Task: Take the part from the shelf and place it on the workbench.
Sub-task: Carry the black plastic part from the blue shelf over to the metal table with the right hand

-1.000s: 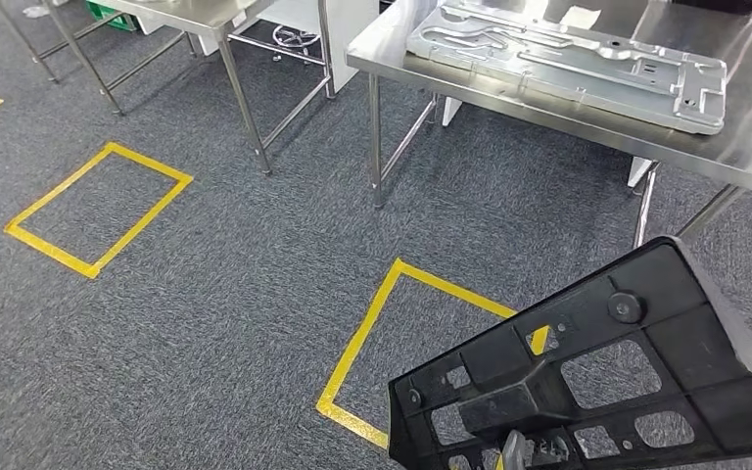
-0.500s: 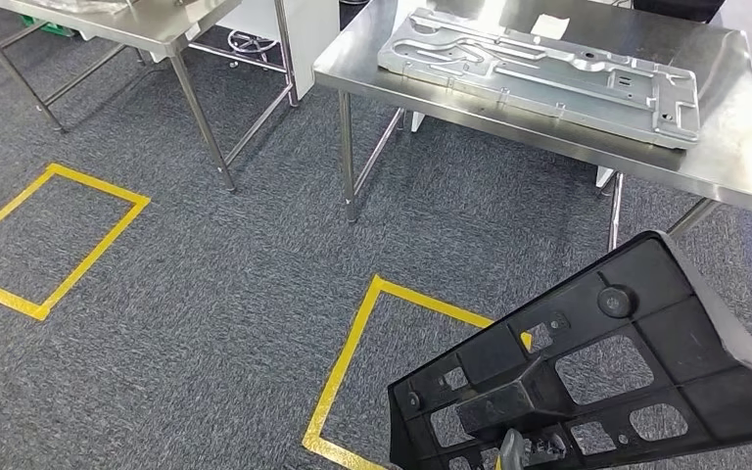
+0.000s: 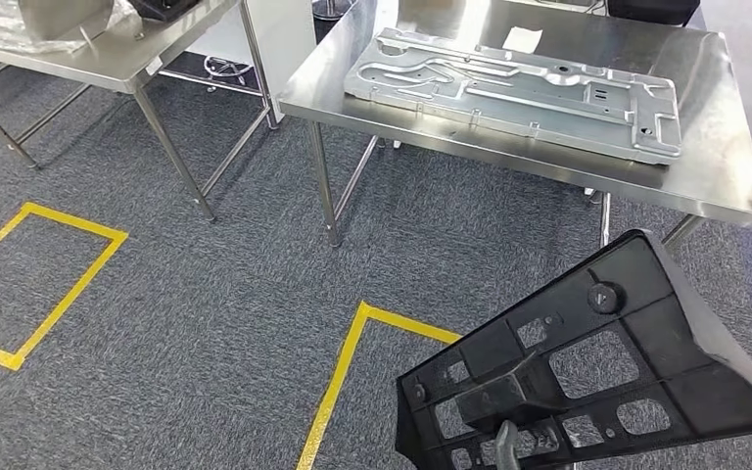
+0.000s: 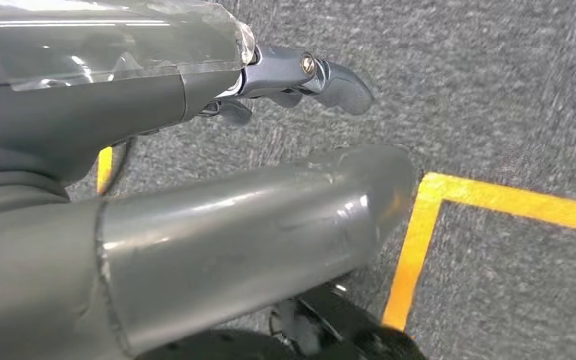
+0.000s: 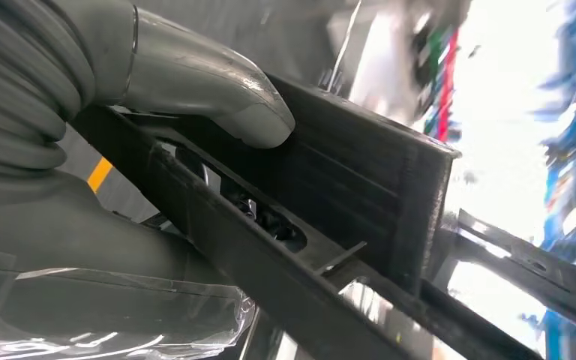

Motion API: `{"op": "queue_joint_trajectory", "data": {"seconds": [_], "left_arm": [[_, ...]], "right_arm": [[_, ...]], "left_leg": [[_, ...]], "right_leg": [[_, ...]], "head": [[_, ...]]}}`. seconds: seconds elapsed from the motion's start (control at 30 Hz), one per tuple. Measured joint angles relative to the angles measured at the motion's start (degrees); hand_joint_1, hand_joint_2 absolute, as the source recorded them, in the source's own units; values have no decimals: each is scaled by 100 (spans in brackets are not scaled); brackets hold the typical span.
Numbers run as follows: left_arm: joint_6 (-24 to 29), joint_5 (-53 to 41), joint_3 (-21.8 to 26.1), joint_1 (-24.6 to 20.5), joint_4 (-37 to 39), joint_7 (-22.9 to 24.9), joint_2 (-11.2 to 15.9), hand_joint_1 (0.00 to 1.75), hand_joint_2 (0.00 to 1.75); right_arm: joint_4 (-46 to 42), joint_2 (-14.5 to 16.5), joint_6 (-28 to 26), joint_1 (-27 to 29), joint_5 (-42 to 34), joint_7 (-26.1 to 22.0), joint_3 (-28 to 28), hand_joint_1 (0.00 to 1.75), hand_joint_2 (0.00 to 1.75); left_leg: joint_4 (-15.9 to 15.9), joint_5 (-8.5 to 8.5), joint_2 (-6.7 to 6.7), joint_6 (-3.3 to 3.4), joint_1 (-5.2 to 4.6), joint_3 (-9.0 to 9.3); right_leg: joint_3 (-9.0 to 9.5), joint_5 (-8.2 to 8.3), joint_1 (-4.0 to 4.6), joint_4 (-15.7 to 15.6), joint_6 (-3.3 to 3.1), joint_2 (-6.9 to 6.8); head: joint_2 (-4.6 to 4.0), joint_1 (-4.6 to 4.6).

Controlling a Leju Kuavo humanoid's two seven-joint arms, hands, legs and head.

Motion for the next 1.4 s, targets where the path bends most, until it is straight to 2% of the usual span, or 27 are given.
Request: {"op": "queue_joint_trajectory", "data": {"seconds": [0.03, 0.07, 0.1, 0.13, 0.17, 0.2, 0.27, 0.3, 0.33, 0.43, 0.47, 0.53, 0.7, 0.77, 0.8, 0.83, 0.9, 0.93, 0.97, 1.0, 1.07, 1.1, 1.13, 1.17, 1.23, 1.3, 1.4], "left_arm": [[-14, -8, 1, 8, 0, 3, 18, 0, 0], [-27, -27, 2, 13, 0, 7, 34, 0, 0], [-42, -53, 1, 14, 0, 14, 45, 0, 0], [-57, -82, 0, 10, 1, 24, 56, 0, 0], [-73, -112, -2, 9, 1, 36, 64, 0, 0], [-86, -137, -3, 4, 2, 48, 71, 0, 0], [-106, -170, -7, -4, 2, 63, 81, 0, 0], [-114, -187, -8, -11, 2, 66, 85, 0, 0], [-120, -206, -13, -18, 2, 69, 91, 0, 0], [-139, -298, -37, -29, 2, 85, 125, 0, 0], [-144, -320, -41, -31, 2, 89, 132, 0, 0], [-147, -333, -44, -31, 2, 92, 137, 0, 0], [-151, -348, -46, -31, 2, 97, 143, 0, 0], [-157, -379, -54, -30, 2, 104, 149, 0, 0], [-164, -402, -64, -31, 2, 109, 153, 0, 0], [-173, -434, -86, -35, 2, 117, 158, 0, 0], [-220, -557, -190, -81, 10, 148, 187, 0, 0], [-243, -617, -247, -118, 15, 162, 202, 0, 0], [-263, -666, -295, -156, 21, 174, 216, 0, 0], [-269, -683, -316, -181, 24, 179, 225, 0, 0], [-272, -696, -327, -186, 26, 184, 246, 0, 0], [-272, -698, -328, -171, 26, 186, 261, 0, 0], [-272, -698, -330, -156, 26, 188, 272, 0, 0], [-272, -699, -331, -145, 26, 191, 283, 0, 0], [-277, -703, -333, -130, 27, 197, 303, 0, 0], [-289, -708, -334, -124, 35, 203, 324, 0, 0], [-302, -703, -338, -135, 44, 205, 339, 0, 0]], "right_arm": [[-9, -4, -276, -22, 103, 93, 4, 175, 175], [-26, -11, -595, -55, 219, 196, 7, 175, 175], [-50, -24, -968, -101, 367, 314, 5, 175, 175], [-88, -39, -1377, -163, 541, 447, 3, 175, 175], [-135, -64, -1770, -239, 722, 585, -2, 175, 175], [-189, -100, -2097, -322, 883, 713, -10, 175, 175], [-291, -182, -2480, -477, 1076, 901, -31, 175, 175], [-331, -220, -2590, -539, 1156, 958, -39, 175, 175], [-356, -261, -2715, -600, 1294, 1011, -43, 175, 175], [-377, -422, -3271, -831, 2209, 1273, -49, 175, 175], [-377, -462, -3384, -893, 2456, 1348, -55, 175, 175], [-377, -490, -3438, -945, 2620, 1395, -65, 175, 175], [-377, -513, -3460, -988, 2764, 1422, -80, 175, 175], [-378, -544, -3475, -1102, 3027, 1451, -116, 175, 175], [-380, -568, -3479, -1197, 3286, 1464, -161, 175, 175], [-385, -589, -3484, -1345, 3630, 1469, -226, 175, 175], [-287, -814, -3491, -2086, 5242, 1985, -302, 175, 175], [-181, -992, -3494, -2497, 6057, 2362, -278, 175, 175], [-50, -1200, -3494, -2874, 6773, 2757, -221, 175, 175], [72, -1362, -3493, -3044, 7061, 2974, -153, 175, 175], [242, -1562, -3492, -3205, 7192, 3080, -71, 175, 175], [310, -1634, -3492, -3248, 7208, 3096, -39, 175, 175], [367, -1695, -3489, -3284, 7215, 3107, -13, 175, 175], [421, -1769, -3469, -3320, 7218, 3121, 16, 175, 175], [545, -1946, -3356, -3424, 7219, 3239, 119, 175, 175], [736, -2119, -3176, -3565, 7217, 3500, 314, 175, 175], [958, -2233, -2996, -3675, 7096, 3783, 626, 175, 175]], "left_leg": [[-266, 218, 0, 4, 2, -29], [-585, 583, 4, 9, 6, -22], [-853, 842, 11, 27, 4, -5], [-1015, 1015, 18, 57, -3, 11], [-1085, 1105, 20, 101, -9, 12], [-1086, 1062, 18, 151, -17, 23], [-1114, 1113, 6, 237, -5, 91], [-1138, 1106, 5, 265, 0, 141], [-1166, 1098, 5, 287, 6, 189], [-1213, 1045, 5, 321, 3, 269], [-1215, 1029, 4, 324, 3, 283], [-1215, 1014, 3, 325, 3, 295], [-1215, 1005, 1, 325, 3, 306], [-1215, 981, 1, 322, 3, 337], [-1215, 960, 1, 319, 2, 364], [-1218, 926, 2, 311, 1, 413], [-1176, 867, -1, 188, -12, 584], [-1059, 830, -6, 124, -16, 616], [-847, 773, -11, 61, -20, 561], [-539, 659, -15, 48, -17, 386], [80, 351, -18, 46, -20, -94], [234, 252, -18, 52, -23, -283], [215, 263, -18, 63, -28, -397], [5, 415, -18, 84, -35, -424], [-655, 1028, -24, 161, -79, -370], [-1068, 1447, -27, 233, -131, -310], [-1235, 1490, -31, 315, -139, -196]], "right_leg": [[87, -66, -8, 1, 22, 12], [169, -132, -14, 4, 50, 17], [238, -197, -13, 16, 84, 26], [280, -258, -7, 23, 124, 33], [317, -301, 3, 39, 169, 37], [333, -319, 11, 62, 212, 41], [332, -329, 8, 167, 278, 20], [259, -361, 2, 311, 306, 0], [122, -439, -5, 544, 330, -20], [-551, -808, -17, 1452, 381, -53], [-699, -881, -18, 1615, 384, -54], [-789, -909, -19, 1692, 383, -54], [-824, -898, -21, 1692, 383, -54], [-861, -815, -24, 1607, 379, -55], [-866, -718, -25, 1495, 371, -55], [-822, -483, -22, 1218, 348, -56], [-592, 11, 4, 499, 202, -58], [-453, 198, 14, 200, 118, -59], [-351, 234, 22, 70, 46, -60], [-283, 215, 19, 54, 18, -62], [-215, 133, 36, 54, -11, -58], [-170, 86, 46, 54, -15, -50], [-112, 34, 56, 55, -14, -39], [-40, -24, 64, 55, -9, -30], [121, -153, 79, 59, 12, -26], [210, -251, 83, 40, 61, -12], [249, -245, 73, 44, 158, 0]], "head": [[0, -2], [0, -4], [-1, -10], [-1, -17], [-1, -18], [-1, -18], [-1, -7], [-1, 3], [-1, 15], [0, 34], [0, 34], [0, 35], [0, 36], [0, 38], [0, 38], [-1, 38], [-2, 48], [-2, 42], [-2, 36], [-1, 22], [-1, 5], [-1, 2], [-1, -3], [0, -7], [-1, -5], [-1, 8], [-1, 14]]}}
